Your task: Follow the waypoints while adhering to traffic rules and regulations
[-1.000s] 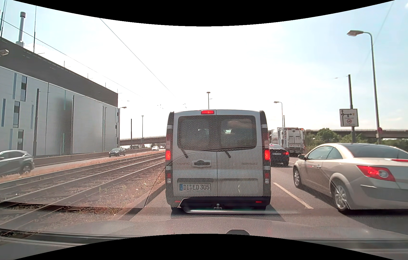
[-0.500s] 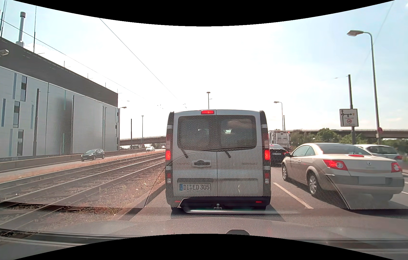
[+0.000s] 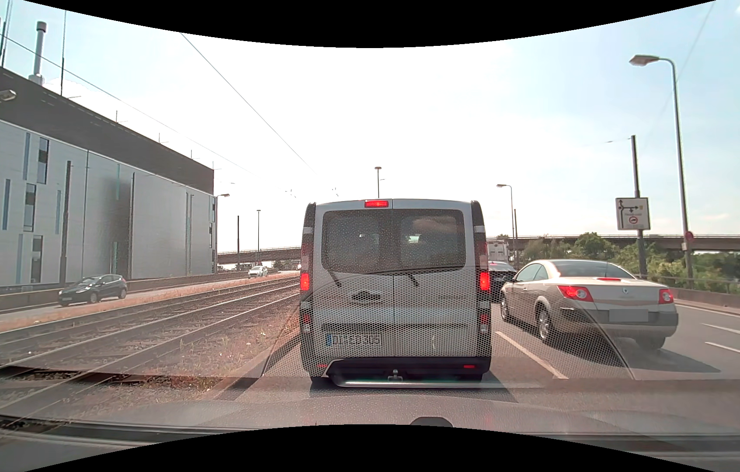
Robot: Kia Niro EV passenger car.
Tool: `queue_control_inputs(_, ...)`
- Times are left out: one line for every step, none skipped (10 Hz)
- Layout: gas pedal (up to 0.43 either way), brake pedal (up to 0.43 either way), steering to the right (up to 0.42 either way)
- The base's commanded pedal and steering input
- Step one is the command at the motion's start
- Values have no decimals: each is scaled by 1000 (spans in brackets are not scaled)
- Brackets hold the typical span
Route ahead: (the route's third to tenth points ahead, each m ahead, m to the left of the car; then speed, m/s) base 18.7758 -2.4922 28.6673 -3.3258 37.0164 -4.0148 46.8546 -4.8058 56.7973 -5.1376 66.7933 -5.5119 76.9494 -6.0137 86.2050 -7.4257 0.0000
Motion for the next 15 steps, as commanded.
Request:
queue_control_inputs(0, 299, -14)
queue_control_inputs(0, 299, -14)
queue_control_inputs(0, 299, -14)
queue_control_inputs(0, 299, -14)
queue_control_inputs(0, 299, -14)
queue_control_inputs(0, 299, -14)
queue_control_inputs(0, 299, -14)
queue_control_inputs(0, 299, -14)
queue_control_inputs(0, 299, -14)
queue_control_inputs(0, 299, -14)
queue_control_inputs(0, 299, -14)
queue_control_inputs(0, 299, -14)
queue_control_inputs(0, 299, -14)
queue_control_inputs(0, 299, -14)
queue_control_inputs(0, 299, -14)
